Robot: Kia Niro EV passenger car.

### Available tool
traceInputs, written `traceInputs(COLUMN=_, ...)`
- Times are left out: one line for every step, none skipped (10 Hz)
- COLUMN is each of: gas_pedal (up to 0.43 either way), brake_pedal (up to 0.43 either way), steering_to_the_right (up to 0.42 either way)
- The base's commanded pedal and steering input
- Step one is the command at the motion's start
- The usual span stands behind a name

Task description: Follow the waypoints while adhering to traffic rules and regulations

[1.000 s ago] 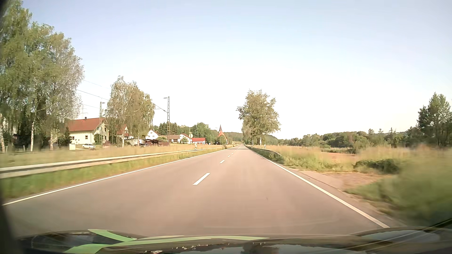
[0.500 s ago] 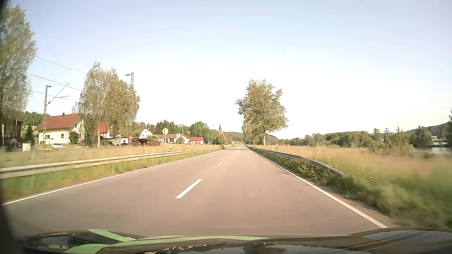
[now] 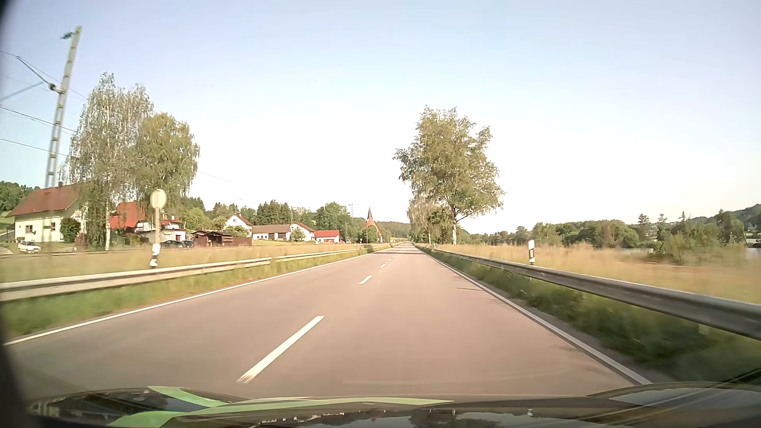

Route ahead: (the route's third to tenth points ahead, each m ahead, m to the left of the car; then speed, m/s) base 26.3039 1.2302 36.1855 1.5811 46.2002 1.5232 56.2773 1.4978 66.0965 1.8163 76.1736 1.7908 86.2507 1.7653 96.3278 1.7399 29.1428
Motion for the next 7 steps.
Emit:
traceInputs(gas_pedal=0.197, brake_pedal=0.000, steering_to_the_right=-0.003)
traceInputs(gas_pedal=0.197, brake_pedal=0.000, steering_to_the_right=-0.003)
traceInputs(gas_pedal=0.209, brake_pedal=0.000, steering_to_the_right=-0.003)
traceInputs(gas_pedal=0.228, brake_pedal=0.000, steering_to_the_right=-0.003)
traceInputs(gas_pedal=0.240, brake_pedal=0.000, steering_to_the_right=-0.003)
traceInputs(gas_pedal=0.240, brake_pedal=0.000, steering_to_the_right=-0.003)
traceInputs(gas_pedal=0.240, brake_pedal=0.000, steering_to_the_right=-0.003)
